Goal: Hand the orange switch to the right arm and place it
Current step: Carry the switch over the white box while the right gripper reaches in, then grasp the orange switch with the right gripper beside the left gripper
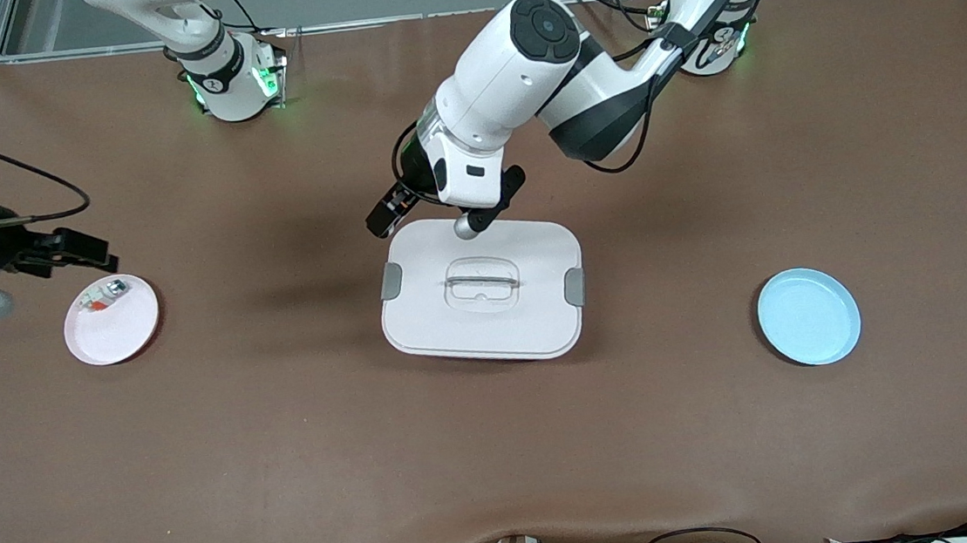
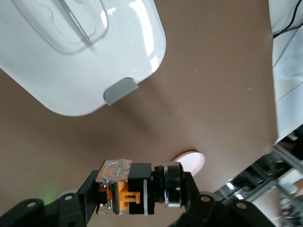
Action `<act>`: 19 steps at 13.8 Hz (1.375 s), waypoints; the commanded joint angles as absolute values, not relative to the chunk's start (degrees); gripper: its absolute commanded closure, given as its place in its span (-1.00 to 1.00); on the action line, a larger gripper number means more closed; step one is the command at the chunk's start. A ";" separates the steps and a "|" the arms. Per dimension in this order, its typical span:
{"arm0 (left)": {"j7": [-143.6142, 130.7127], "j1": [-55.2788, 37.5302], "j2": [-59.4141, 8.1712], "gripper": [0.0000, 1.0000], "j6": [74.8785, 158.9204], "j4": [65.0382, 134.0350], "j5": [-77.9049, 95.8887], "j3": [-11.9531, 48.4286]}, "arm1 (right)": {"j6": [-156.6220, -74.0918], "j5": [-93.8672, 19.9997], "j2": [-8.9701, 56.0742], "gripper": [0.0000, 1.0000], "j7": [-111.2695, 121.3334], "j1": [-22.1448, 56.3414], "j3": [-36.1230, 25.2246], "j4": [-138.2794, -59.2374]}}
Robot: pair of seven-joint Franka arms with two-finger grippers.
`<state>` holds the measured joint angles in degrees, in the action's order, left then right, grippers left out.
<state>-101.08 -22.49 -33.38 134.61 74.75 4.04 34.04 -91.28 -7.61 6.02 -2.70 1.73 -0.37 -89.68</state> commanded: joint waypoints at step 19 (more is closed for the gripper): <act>-144.14 -25.66 -37.88 1.00 140.98 72.60 4.75 33.40 | -118.12 -46.58 -4.40 -1.00 -0.71 19.42 -0.53 -116.98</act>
